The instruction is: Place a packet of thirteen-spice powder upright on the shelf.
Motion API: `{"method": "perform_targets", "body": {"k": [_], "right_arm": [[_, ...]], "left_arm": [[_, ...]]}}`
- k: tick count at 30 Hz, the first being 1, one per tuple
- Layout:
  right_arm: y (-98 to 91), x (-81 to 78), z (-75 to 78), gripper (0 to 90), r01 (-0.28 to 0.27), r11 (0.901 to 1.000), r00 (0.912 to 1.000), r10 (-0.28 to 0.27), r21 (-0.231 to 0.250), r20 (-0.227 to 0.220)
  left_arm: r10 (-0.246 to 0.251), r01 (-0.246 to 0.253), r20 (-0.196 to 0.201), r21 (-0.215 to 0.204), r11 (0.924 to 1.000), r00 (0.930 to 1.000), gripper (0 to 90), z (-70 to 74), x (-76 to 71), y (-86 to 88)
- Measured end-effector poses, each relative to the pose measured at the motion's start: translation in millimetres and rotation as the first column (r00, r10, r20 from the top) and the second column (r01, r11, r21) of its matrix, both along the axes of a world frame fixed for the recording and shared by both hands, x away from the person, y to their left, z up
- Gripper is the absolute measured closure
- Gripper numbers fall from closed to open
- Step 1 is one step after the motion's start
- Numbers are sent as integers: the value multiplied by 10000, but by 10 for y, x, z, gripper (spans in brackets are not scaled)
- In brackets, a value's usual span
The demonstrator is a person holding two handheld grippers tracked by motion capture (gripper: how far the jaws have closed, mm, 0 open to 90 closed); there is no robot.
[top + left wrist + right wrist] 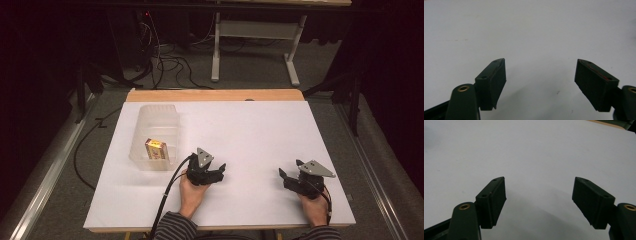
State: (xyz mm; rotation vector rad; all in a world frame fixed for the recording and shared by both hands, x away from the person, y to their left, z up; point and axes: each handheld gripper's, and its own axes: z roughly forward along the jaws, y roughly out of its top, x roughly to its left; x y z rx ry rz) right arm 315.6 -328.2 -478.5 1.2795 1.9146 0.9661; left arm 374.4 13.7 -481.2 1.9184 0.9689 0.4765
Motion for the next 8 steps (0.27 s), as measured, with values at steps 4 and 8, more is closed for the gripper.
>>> {"method": "perform_targets", "body": {"k": [4,8], "right_arm": [[1,3,-1,274,-10,10000,10000,10,-73,-14],[0,1,0,274,9,10000,10000,-9,-59,-10]], "left_arm": [[25,-23,257,-50,10000,9997,259,0,-25,1],[-6,-3,554,164,9999,9985,267,1,-58,-20]]}}
